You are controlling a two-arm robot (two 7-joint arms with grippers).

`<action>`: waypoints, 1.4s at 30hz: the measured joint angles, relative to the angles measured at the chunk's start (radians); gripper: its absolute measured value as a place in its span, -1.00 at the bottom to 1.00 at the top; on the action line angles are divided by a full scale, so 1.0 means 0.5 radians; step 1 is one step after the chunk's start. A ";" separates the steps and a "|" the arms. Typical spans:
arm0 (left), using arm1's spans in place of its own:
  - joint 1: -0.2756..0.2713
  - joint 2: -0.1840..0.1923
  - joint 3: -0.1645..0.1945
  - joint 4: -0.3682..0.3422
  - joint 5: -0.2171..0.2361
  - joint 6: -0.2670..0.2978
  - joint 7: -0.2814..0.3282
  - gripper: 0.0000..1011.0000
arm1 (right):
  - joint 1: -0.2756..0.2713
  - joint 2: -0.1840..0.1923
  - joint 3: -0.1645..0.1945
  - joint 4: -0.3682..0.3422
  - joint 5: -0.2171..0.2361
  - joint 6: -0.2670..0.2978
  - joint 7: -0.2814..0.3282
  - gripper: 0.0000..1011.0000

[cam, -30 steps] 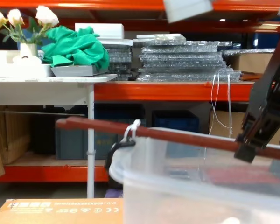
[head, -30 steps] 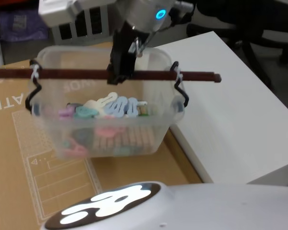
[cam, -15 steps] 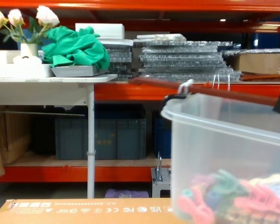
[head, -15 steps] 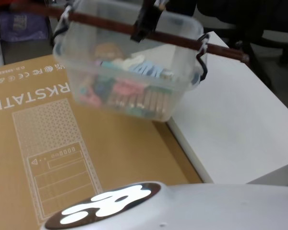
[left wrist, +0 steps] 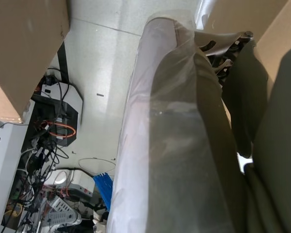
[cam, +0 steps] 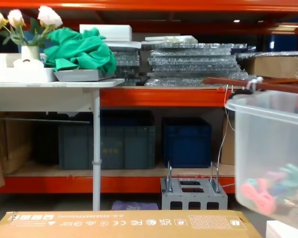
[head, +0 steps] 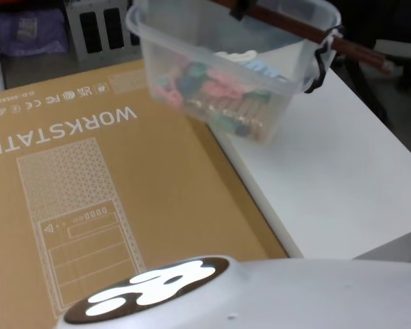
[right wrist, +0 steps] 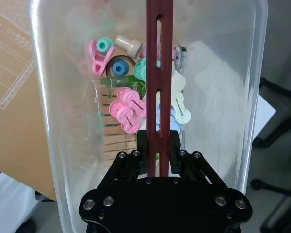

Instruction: Use one hand to grasp the basket and place it at the designated location.

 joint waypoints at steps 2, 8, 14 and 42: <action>0.000 0.000 0.000 0.000 0.000 0.000 0.000 -1.00 | 0.000 0.006 0.011 0.037 -0.003 0.021 0.015 -0.52; 0.000 0.000 0.000 0.000 0.000 0.000 0.000 -1.00 | -0.001 0.037 0.043 0.157 -0.017 0.087 0.058 -0.52; 0.000 0.000 0.000 0.000 0.000 0.000 0.000 -1.00 | -0.014 0.059 0.060 0.242 -0.031 0.126 0.088 -0.52; 0.000 0.000 0.000 0.000 0.000 0.000 0.000 -1.00 | -0.219 0.085 0.146 0.814 -0.079 0.395 0.043 -0.52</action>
